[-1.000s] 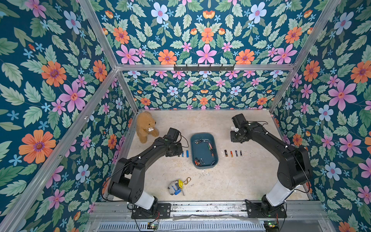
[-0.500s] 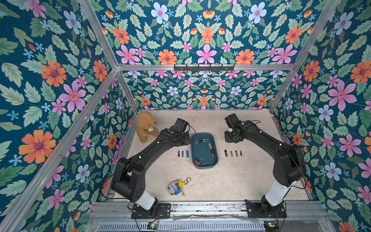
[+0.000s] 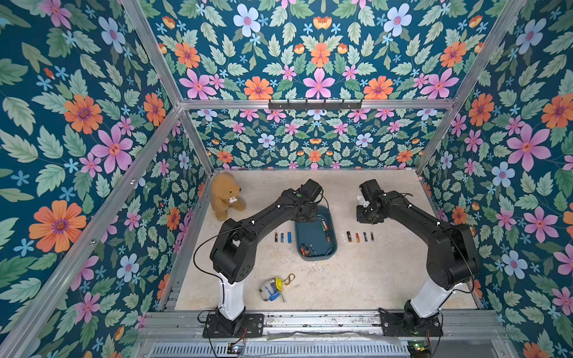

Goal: Take the batteries out of the storage box
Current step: Pick up the battery from the storage box.

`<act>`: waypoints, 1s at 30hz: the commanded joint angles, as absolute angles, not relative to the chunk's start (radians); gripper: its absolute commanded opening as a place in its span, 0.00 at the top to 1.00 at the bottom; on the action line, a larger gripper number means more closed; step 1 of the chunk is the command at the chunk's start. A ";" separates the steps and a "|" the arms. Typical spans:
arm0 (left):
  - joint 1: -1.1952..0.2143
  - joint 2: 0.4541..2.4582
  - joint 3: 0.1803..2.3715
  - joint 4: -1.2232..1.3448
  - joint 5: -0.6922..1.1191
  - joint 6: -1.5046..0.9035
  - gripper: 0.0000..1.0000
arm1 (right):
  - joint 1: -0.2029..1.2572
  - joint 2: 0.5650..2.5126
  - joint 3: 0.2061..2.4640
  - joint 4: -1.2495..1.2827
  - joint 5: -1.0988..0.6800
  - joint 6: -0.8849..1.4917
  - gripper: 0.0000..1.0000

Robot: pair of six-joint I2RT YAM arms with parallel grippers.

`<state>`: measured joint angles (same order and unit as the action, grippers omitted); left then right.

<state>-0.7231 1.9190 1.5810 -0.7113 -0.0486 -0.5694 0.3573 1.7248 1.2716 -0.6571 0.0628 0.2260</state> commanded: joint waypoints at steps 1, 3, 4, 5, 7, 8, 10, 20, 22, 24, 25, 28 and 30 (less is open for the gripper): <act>-0.752 1.952 1.598 -0.709 -0.008 -0.600 0.64 | 0.345 1.712 1.260 -0.637 0.042 0.204 0.73; -0.774 1.974 1.598 -0.690 0.011 -0.616 0.64 | 0.340 1.708 1.256 -0.632 0.037 0.204 0.73; -0.783 1.984 1.593 -0.677 0.023 -0.625 0.63 | 0.339 1.705 1.254 -0.631 0.035 0.204 0.73; -0.792 1.993 1.589 -0.661 0.034 -0.635 0.63 | 0.338 1.704 1.253 -0.629 0.033 0.204 0.73; -0.810 2.006 1.575 -0.628 0.047 -0.650 0.62 | 0.336 1.701 1.250 -0.629 0.031 0.204 0.73; -0.816 2.012 1.567 -0.612 0.054 -0.658 0.61 | 0.336 1.700 1.247 -0.628 0.031 0.203 0.73; -0.824 2.021 1.552 -0.581 0.068 -0.672 0.61 | 0.335 1.700 1.248 -0.632 0.029 0.201 0.73; -0.833 2.060 1.521 -0.515 0.097 -0.695 0.60 | 0.330 1.689 1.247 -0.639 0.032 0.195 0.73; -0.834 2.065 1.516 -0.515 0.097 -0.697 0.60 | 0.327 1.690 1.244 -0.640 0.032 0.195 0.73; -0.836 2.069 1.511 -0.515 0.097 -0.697 0.60 | 0.326 1.691 1.244 -0.640 0.031 0.193 0.73; -0.836 2.069 1.507 -0.516 0.096 -0.699 0.60 | 0.326 1.688 1.243 -0.640 0.031 0.193 0.73; -0.838 2.074 1.502 -0.516 0.085 -0.698 0.60 | 0.325 1.686 1.244 -0.640 0.029 0.193 0.73; -0.838 2.078 1.504 -0.520 0.070 -0.699 0.61 | 0.325 1.685 1.243 -0.641 0.028 0.192 0.73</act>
